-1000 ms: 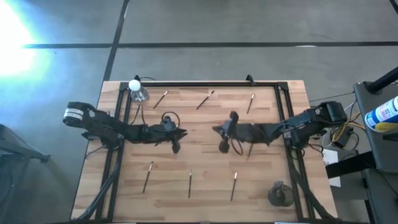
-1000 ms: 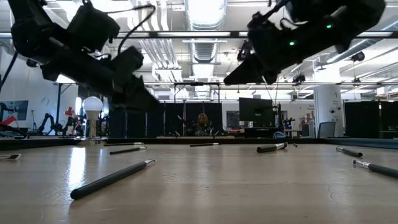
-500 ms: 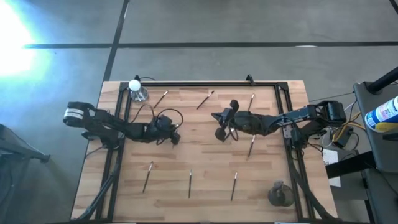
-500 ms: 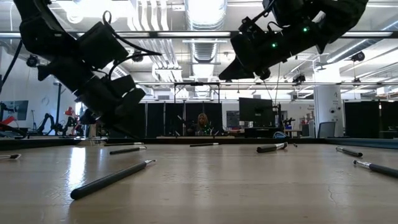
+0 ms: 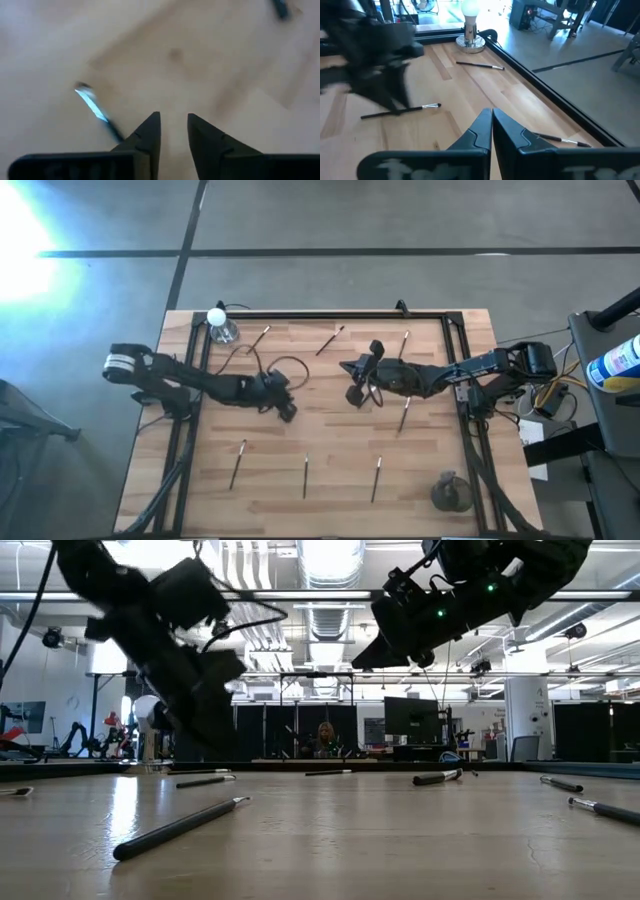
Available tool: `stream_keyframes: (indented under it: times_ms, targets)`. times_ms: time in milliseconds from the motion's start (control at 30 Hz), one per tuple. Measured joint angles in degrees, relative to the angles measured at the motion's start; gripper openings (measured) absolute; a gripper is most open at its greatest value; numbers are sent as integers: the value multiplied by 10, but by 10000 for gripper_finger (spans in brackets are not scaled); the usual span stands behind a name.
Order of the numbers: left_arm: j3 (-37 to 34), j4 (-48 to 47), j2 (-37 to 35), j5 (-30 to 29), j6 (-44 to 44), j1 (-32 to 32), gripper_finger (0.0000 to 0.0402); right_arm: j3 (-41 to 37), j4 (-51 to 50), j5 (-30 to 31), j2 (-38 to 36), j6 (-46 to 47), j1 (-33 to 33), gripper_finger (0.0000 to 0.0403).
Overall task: Pick & Place Makeup Brushes
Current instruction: Put the black liner brush into the makeup holder
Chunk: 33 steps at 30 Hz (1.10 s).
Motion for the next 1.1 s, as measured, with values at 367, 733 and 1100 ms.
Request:
stream_keyframes:
  times_ms: [367, 733, 1100]
  targets:
    - [128, -88, 92, -12, -150, -180, 147, -1, -9, 0, 0, 0, 0, 9]
    - [255, -175, 216, -19, -189, -223, 147, -1, -15, 1, 0, 0, 0, 9]
    - [317, -239, 257, -7, -181, -223, 147, -1, -18, 1, 0, 0, 0, 9]
